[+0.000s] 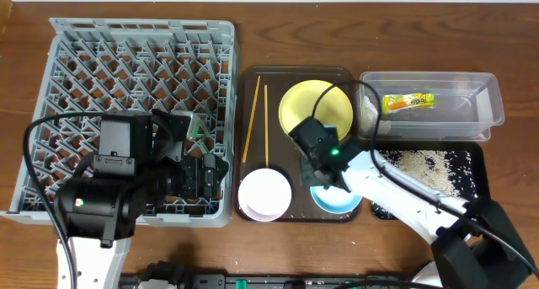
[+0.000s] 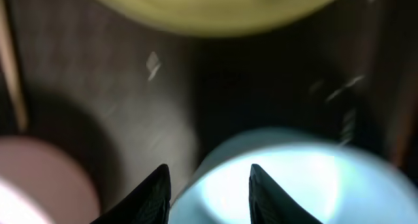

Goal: Sort waste into correct bins and load items into the dishwasher

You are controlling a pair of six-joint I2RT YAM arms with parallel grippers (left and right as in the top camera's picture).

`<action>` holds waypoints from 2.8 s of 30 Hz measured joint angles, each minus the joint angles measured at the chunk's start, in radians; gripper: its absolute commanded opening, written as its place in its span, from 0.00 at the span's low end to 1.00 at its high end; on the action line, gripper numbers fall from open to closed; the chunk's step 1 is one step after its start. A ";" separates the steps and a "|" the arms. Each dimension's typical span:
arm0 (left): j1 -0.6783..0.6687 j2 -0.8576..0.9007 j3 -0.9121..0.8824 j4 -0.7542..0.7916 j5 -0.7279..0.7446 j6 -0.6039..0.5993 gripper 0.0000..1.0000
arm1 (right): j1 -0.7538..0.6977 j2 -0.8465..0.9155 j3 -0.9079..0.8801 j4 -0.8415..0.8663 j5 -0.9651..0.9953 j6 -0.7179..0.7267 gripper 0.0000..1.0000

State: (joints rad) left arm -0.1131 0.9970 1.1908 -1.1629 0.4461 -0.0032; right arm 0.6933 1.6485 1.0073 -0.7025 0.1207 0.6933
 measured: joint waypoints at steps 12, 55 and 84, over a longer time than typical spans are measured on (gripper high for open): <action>-0.001 0.002 0.000 0.048 0.000 -0.023 0.83 | -0.115 -0.103 0.005 0.053 -0.171 -0.194 0.56; -0.401 0.920 0.000 0.704 -0.414 -0.343 0.41 | -0.319 -0.597 0.027 -0.036 -0.229 -0.247 0.99; -0.399 0.632 0.027 0.557 -0.491 -0.359 0.08 | -0.319 -0.597 0.027 -0.048 -0.229 -0.247 0.99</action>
State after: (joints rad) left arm -0.5121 1.6287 1.2179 -0.6056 -0.0444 -0.3622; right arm 0.3744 1.0519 1.0340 -0.7509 -0.1085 0.4461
